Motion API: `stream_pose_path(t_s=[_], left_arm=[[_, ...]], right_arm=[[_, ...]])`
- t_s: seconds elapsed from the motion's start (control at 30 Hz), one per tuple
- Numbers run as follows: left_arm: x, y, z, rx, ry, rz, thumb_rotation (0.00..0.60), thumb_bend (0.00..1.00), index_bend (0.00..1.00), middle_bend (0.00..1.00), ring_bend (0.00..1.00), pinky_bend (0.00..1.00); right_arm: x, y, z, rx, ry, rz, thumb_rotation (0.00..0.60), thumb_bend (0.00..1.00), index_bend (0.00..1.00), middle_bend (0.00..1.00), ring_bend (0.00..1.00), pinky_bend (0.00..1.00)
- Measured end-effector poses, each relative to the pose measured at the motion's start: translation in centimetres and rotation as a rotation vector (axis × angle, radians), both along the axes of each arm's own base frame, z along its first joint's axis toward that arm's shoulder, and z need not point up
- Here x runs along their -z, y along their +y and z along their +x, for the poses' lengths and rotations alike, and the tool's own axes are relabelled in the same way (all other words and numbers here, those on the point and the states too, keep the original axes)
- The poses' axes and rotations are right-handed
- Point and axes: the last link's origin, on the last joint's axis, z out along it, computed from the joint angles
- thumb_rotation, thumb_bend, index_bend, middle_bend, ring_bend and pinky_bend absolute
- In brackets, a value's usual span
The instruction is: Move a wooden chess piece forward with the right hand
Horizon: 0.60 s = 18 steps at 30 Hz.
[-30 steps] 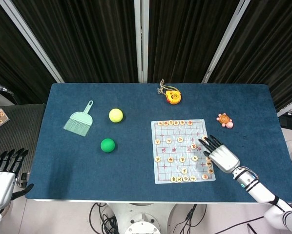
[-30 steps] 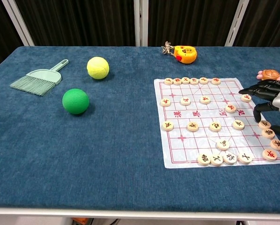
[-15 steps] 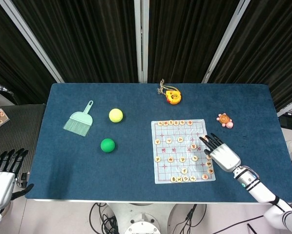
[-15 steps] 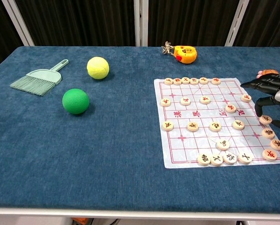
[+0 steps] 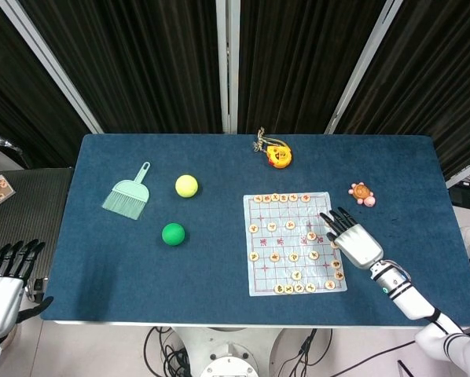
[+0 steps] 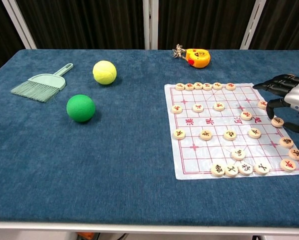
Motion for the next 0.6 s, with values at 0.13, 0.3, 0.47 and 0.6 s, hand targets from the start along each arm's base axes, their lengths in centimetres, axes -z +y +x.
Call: stream_pose_path(t_s=[0.13,0.3,0.47,0.6], left_arm=[[0.02,-0.05,-0.09,-0.002,-0.009,-0.001,0.600,0.13,0.07,0.06,0.00,0.00],[-0.05,-0.13,-0.18,-0.002,-0.017,0.000,0.600,0.13,0.07,0.06,0.00,0.00],[-0.20,-0.21,-0.14,0.001,-0.018,0.008,0.600,0.13,0.07,0.06,0.00,0.00],[-0.28,-0.23,0.10,0.011,-0.017,0.011,0.600,0.13,0.07,0.06,0.00,0.00]], right_arm=[[0.05,0.01,-0.12,0.005,0.007,0.005,0.600,0.31,0.47,0.01,0.00,0.00],[-0.07,0.07,-0.39,0.019,0.018,0.009,0.600,0.23,0.22,0.00,0.00,0.00],[-0.35,0.10,-0.06,0.012,-0.006,0.001,0.600,0.21,0.03,0.00,0.00,0.00],[-0.82,0.16,0.29,-0.001,-0.023,-0.010,0.600,0.21,0.02,0.00,0.00,0.00]])
